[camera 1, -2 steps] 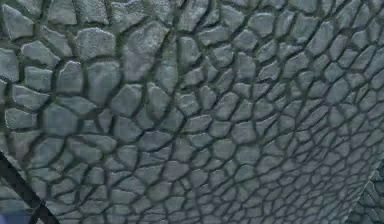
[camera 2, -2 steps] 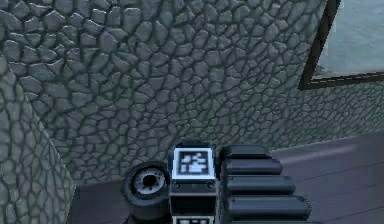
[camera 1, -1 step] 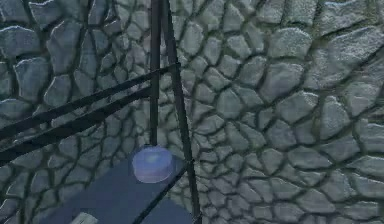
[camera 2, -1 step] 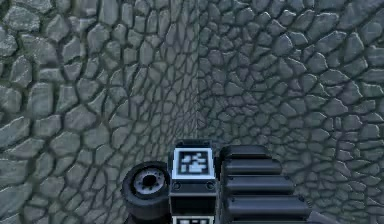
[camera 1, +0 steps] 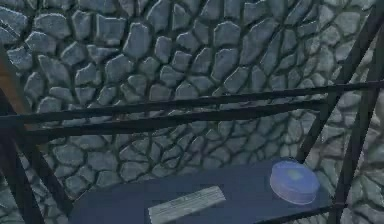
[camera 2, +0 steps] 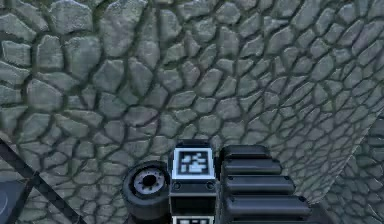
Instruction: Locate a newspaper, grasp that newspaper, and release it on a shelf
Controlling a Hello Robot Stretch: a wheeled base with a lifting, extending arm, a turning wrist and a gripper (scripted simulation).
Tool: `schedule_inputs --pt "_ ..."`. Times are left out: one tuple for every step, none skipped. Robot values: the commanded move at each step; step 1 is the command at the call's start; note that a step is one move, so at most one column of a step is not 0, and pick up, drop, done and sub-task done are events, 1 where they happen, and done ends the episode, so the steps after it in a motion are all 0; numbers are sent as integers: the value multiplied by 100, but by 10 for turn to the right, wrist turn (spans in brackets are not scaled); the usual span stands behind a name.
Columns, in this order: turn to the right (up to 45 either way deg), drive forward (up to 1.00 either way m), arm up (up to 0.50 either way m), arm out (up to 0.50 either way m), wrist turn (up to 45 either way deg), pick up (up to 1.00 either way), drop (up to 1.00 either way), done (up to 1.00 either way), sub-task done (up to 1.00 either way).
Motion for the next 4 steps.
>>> schedule_inputs --pt "-450 0 0 0 0 0 0 0 0" --pt "-390 0 0 0 0 0 0 0 0" --pt "-60 0 0 0 0 0 0 0 0" --pt "-30 0 0 0 0 0 0 0 0"
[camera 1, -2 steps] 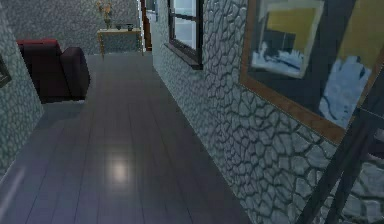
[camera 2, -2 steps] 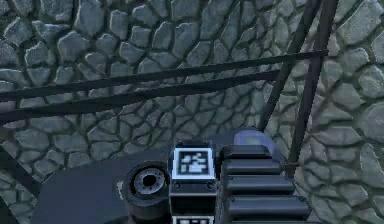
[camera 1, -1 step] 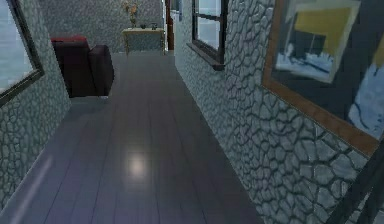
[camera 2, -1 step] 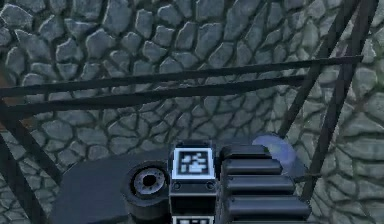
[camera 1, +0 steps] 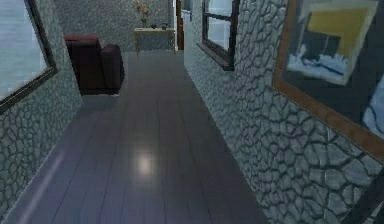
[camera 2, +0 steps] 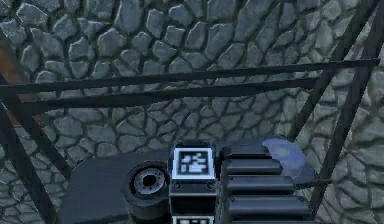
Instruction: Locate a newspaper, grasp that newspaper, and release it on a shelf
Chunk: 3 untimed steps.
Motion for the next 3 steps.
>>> schedule_inputs --pt "450 0 0 0 0 0 0 0 0" --pt "450 0 0 0 0 0 0 0 0" --pt "450 0 0 0 0 0 0 0 0"
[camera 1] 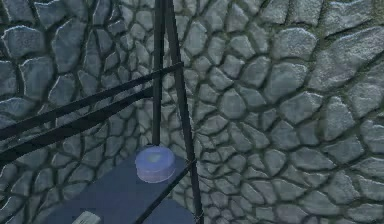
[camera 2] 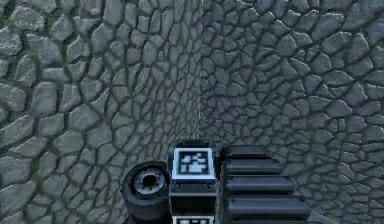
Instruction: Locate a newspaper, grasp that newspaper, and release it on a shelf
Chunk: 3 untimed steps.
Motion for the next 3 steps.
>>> schedule_inputs --pt "180 0 0 0 0 0 0 0 0" --pt "0 25 0 0 0 0 0 0 0" --pt "0 0 0 0 0 0 0 100 0"
